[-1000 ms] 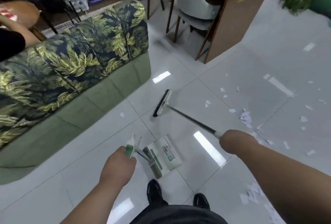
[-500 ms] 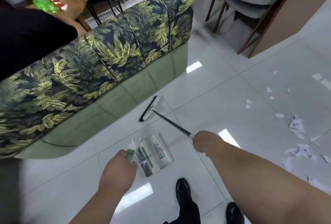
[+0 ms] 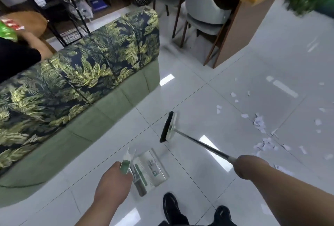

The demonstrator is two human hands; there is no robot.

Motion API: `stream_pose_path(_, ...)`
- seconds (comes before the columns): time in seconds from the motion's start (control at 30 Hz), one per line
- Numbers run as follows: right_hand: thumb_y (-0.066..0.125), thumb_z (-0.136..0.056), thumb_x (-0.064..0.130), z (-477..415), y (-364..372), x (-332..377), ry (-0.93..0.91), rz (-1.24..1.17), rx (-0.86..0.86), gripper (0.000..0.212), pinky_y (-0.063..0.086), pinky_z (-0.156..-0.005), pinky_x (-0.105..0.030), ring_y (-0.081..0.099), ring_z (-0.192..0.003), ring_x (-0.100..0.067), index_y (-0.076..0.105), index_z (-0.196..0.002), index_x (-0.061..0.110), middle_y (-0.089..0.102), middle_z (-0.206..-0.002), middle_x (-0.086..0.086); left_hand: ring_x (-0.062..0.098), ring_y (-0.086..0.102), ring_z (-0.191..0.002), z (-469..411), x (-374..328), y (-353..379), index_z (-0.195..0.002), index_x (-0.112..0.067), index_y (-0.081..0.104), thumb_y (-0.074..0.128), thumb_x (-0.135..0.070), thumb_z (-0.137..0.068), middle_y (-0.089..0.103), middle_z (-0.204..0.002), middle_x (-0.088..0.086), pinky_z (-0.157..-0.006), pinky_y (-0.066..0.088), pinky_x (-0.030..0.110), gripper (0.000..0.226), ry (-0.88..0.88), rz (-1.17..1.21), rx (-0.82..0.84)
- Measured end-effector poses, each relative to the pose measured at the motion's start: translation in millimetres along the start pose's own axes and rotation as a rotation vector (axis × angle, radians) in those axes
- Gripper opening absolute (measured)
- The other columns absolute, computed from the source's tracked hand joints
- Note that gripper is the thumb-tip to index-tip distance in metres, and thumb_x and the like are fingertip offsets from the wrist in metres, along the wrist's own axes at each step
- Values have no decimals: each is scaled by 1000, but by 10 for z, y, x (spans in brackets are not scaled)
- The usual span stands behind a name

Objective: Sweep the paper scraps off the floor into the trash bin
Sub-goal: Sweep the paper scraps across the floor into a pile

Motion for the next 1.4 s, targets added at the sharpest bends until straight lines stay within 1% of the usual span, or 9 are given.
stream_pose_path(0.13, 30, -79, 19, 259, 176, -776, 170, -157, 45, 77, 49, -80, -40, 60, -91, -24, 23, -154, 37, 61, -120, -3, 19, 61, -75, 41, -392, 179, -93, -21, 55, 53, -21, -93, 63, -86, 2, -62, 45, 30, 2, 107, -32, 42)
stream_pose_path(0.37, 40, -103, 40, 707, 102, -1654, 316, -484, -124, 34, 46, -48, -25, 52, -52, -20, 39, -116, 9, 54, -74, -10, 26, 64, -71, 160, -1189, 523, -90, -19, 54, 53, -21, -91, 65, -82, 7, -59, 47, 31, 3, 270, -88, 105)
stream_pose_path(0.5, 40, -104, 34, 723, 114, -1942, 335, -868, -121, 25, 45, -69, -30, 48, -64, -13, 46, -102, 11, 50, -86, -1, 29, 67, -67, 221, -1685, 714, -89, -20, 55, 54, -21, -89, 67, -78, 9, -58, 49, 32, 1, 305, -108, 115)
stream_pose_path(0.63, 31, -103, 33, 382, -78, -2136, 268, -813, -120, 25, 55, -71, -33, 60, -67, -24, 43, -114, 14, 57, -127, -17, 29, 69, -66, 275, -2119, 868, -90, -24, 55, 53, -23, -87, 67, -76, 7, -58, 51, 31, 4, 307, -130, 91)
stream_pose_path(0.73, 28, -102, 24, -59, -343, -2281, 186, -771, -144, 12, 59, -80, -35, 69, -71, -27, 38, -107, 19, 61, -90, -10, 30, 69, -67, 343, -2453, 984, -89, -24, 56, 54, -25, -86, 67, -75, 8, -65, 56, 37, 4, 295, -140, 63)
stream_pose_path(0.83, 38, -97, 21, -564, -505, -2501, 154, -781, -165, 20, 57, -83, -36, 69, -77, -27, 56, -98, 12, 63, -79, -7, 32, 68, -63, 433, -2811, 1150, -86, -20, 58, 57, -23, -85, 65, -72, 11, -64, 57, 41, 4, 259, -131, 58)
stream_pose_path(1.0, 42, -83, 9, -1205, -394, -2700, 17, -543, -52, 52, 54, -74, -40, 62, -88, -25, 51, -130, 32, 54, -94, 2, 27, 66, -51, 567, -3363, 1472, -86, -16, 58, 57, -22, -88, 66, -68, 11, -59, 53, 34, 6, 219, -142, 40)
stream_pose_path(1.17, 38, -83, 7, -1501, 170, -3154, 5, -511, 76, 78, 45, -91, -43, 48, -131, -33, 21, -155, 31, 41, -150, -12, 26, 69, -53, 629, -3767, 1789, -87, -21, 57, 57, -24, -87, 67, -67, 8, -62, 56, 36, 3, 209, -201, 40)
stream_pose_path(1.4, 39, -87, 10, -1247, 758, -4185, 109, -513, 73, 63, 54, -90, -37, 58, -102, -24, 35, -142, 41, 53, -122, -1, 30, 71, -66, 768, -4352, 2174, -90, -24, 59, 57, -26, -86, 68, -73, 6, -66, 59, 40, 5, 295, -296, 79)
Point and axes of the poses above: each hand's wrist, its own z-axis away from the middle knuckle, its own y-axis out of the palm, x = y × z, the point moved 7 cm from there along -z, towards the middle knuckle
